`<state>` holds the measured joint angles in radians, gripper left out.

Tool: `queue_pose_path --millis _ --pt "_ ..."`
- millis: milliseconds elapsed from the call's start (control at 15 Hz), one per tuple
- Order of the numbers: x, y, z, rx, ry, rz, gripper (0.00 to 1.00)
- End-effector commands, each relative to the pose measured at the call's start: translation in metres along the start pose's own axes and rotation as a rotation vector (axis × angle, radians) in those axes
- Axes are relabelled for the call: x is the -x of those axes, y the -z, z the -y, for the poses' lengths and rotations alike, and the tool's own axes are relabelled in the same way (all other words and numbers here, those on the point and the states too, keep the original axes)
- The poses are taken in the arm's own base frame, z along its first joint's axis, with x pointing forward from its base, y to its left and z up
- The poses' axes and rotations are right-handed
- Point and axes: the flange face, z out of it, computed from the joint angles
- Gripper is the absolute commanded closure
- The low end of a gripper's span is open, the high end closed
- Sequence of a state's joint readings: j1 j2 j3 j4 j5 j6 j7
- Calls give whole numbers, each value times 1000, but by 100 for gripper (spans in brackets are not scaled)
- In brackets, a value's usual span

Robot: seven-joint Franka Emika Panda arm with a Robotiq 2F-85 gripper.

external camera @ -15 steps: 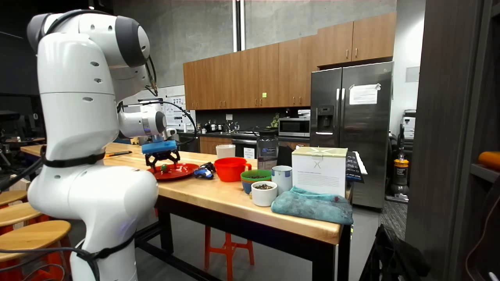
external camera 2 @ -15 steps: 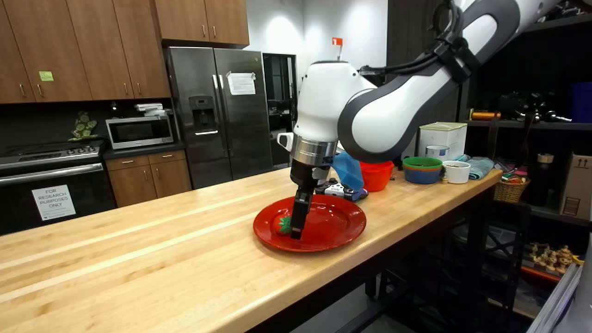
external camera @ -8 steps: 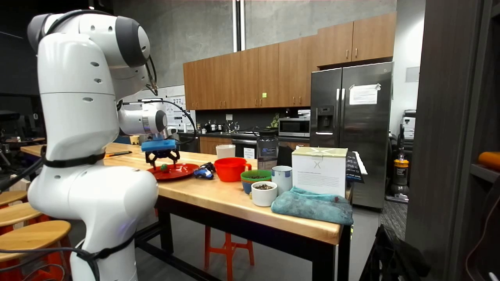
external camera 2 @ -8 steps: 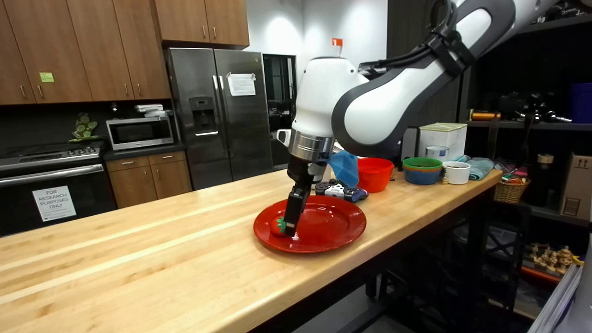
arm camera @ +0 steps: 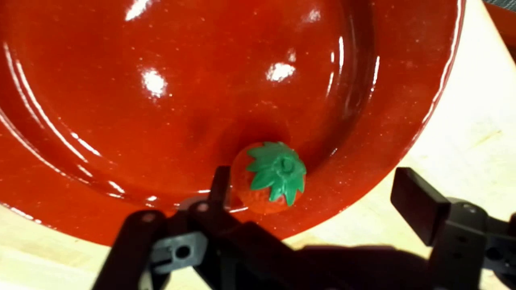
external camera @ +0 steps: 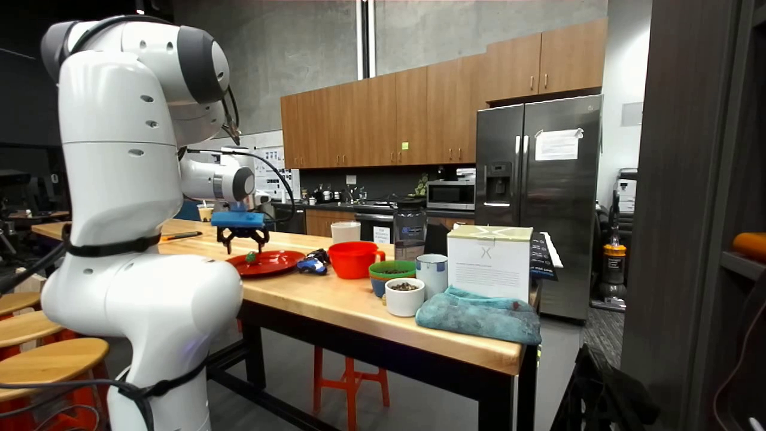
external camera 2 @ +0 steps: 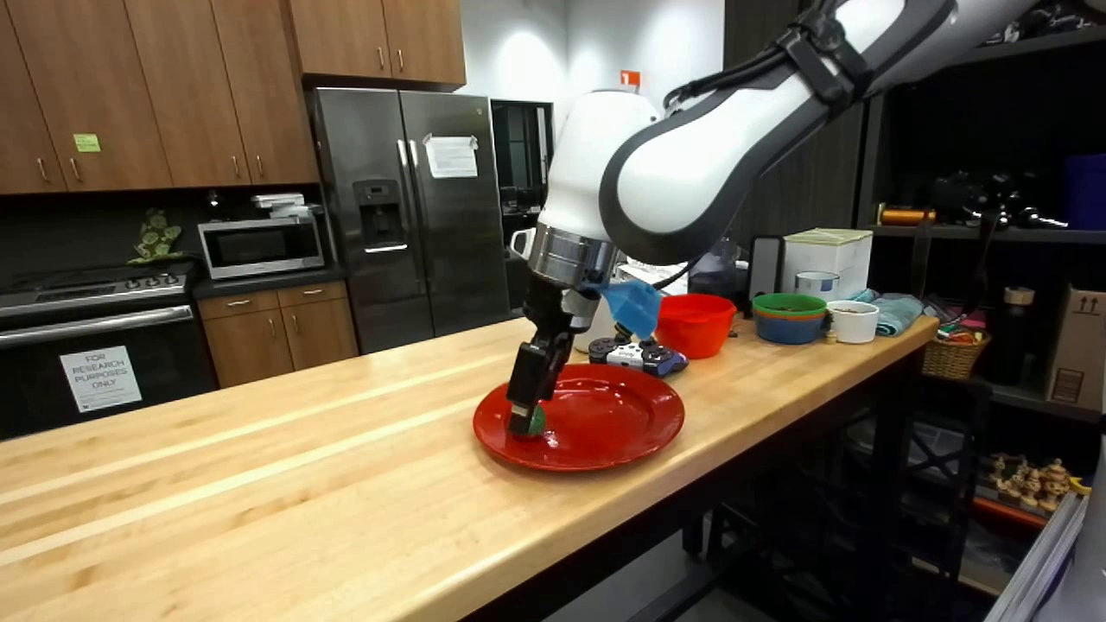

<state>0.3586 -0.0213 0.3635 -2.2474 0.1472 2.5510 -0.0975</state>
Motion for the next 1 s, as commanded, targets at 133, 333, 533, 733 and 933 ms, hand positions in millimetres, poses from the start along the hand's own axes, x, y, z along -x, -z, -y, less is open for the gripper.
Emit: queue_pose_path --millis 133,333,533,733,933 --pt "-1 -9 1 -23 -14 -7 0" --pt "-2 -15 5 -35 -21 -21 0" --pt "-2 -19 7 -32 -17 -27 0" --pt "-3 -21 6 -29 -19 -26 0" --pt "-2 -23 4 -28 -19 -24 26"
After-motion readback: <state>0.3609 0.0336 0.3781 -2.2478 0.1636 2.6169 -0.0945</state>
